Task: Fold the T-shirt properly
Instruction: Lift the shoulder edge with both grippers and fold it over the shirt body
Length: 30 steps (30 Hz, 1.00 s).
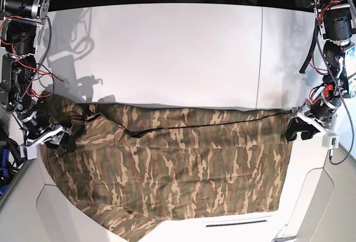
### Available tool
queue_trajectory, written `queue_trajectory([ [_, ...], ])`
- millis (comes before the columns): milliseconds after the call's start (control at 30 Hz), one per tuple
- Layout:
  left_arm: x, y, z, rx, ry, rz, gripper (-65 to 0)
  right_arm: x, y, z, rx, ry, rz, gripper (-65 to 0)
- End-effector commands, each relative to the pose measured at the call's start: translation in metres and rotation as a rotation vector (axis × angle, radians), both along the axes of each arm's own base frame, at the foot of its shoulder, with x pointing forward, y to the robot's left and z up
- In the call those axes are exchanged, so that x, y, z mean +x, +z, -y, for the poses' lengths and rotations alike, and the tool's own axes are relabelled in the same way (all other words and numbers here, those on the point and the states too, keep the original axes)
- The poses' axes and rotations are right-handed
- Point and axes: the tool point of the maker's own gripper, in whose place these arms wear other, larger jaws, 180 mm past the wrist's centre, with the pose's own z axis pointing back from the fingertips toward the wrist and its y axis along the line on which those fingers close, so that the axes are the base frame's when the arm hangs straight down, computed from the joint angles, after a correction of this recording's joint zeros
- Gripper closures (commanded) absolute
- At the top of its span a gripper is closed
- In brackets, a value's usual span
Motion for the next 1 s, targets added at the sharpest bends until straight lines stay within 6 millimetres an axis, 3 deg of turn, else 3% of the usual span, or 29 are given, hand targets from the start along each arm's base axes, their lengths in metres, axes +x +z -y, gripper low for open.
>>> queue_trajectory([
  [0, 0.012, 0.024, -0.007, -0.002, 0.006, 0.062, -42.2, 0.014, 0.024, 0.007, 0.002, -0.014, 0.072, -38.9],
  [300, 0.009, 0.024, -0.002, 0.003, -0.035, -0.005, -42.1, 0.012, 0.027, 0.004, -0.019, 0.017, 0.049, -38.8],
  [533, 0.007, 0.068, -0.011, -0.068, -0.046, 0.087, -42.1, 0.004, 0.06, -0.005, -0.041, 0.086, 0.045, -38.8],
  [633, 0.003, 0.075, -0.015, -0.082, -0.04, 0.087, -42.1, -0.006, 0.063, -0.007, -0.056, 0.106, 0.036, -38.8],
  [867, -0.011, 0.059, -0.014, -0.098, -0.037, 0.047, -41.8, -0.04, 0.049, -0.018, -0.049, 0.14, 0.003, -38.3],
  [967, -0.017, 0.051, -0.013, -0.114, -0.036, 0.031, -37.6, -0.058, 0.045, -0.018, -0.065, 0.15, -0.014, -38.3],
])
